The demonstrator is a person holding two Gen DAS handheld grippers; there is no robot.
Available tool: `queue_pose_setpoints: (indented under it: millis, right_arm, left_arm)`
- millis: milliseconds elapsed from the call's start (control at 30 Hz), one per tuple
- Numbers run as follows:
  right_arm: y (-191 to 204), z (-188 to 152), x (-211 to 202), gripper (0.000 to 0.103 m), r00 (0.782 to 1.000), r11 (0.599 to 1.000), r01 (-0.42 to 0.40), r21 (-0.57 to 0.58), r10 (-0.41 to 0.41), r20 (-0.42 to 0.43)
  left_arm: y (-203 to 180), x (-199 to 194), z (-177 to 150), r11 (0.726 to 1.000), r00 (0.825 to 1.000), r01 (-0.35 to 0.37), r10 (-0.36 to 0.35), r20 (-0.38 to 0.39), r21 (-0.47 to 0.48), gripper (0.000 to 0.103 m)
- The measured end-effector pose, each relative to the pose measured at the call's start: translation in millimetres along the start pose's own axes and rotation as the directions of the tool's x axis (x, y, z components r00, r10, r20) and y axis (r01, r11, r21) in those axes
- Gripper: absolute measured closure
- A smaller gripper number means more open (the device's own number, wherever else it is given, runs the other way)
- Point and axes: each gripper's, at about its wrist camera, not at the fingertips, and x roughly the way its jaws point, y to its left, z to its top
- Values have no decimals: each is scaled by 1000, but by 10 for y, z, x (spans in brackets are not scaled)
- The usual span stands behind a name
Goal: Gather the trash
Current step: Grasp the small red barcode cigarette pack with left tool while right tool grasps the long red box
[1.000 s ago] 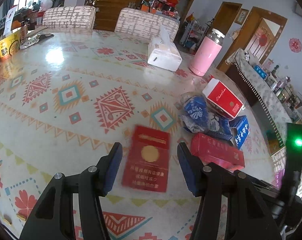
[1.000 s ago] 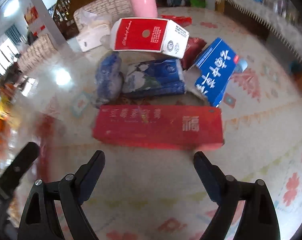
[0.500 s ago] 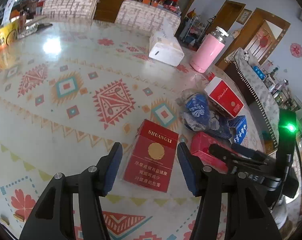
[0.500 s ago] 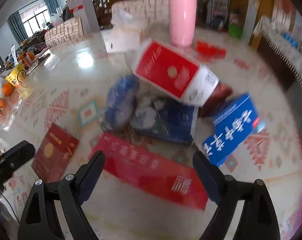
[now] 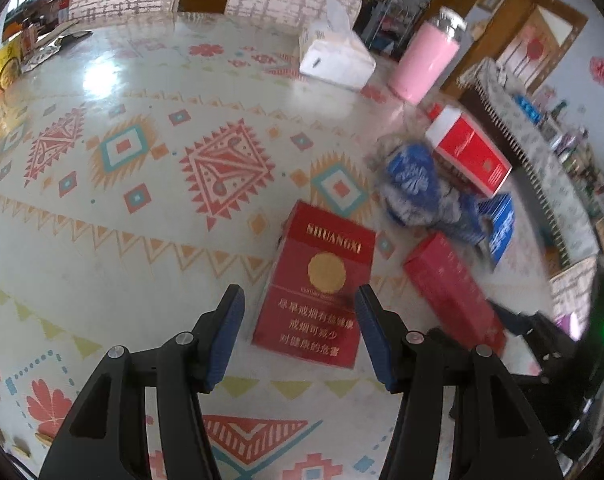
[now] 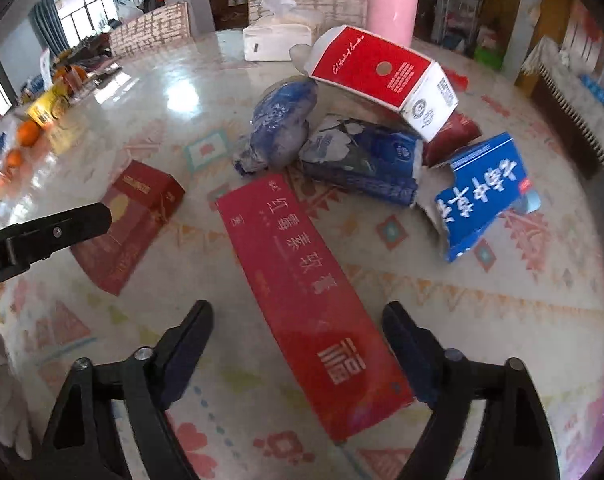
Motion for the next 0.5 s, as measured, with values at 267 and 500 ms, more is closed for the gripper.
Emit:
queue_pose_setpoints:
  millis: [267,500]
  right_arm:
    - [81,-60,-125,60,1000,1000,-17,19,16,27]
    - [44,-293,-369,60,997,997,-61,53,58,58]
  left_arm:
    - [-149,52,-76,998,1000,-5,6,-13,67,40]
    - [-234,-44,-101,992,995,93,-95,11,81,82]
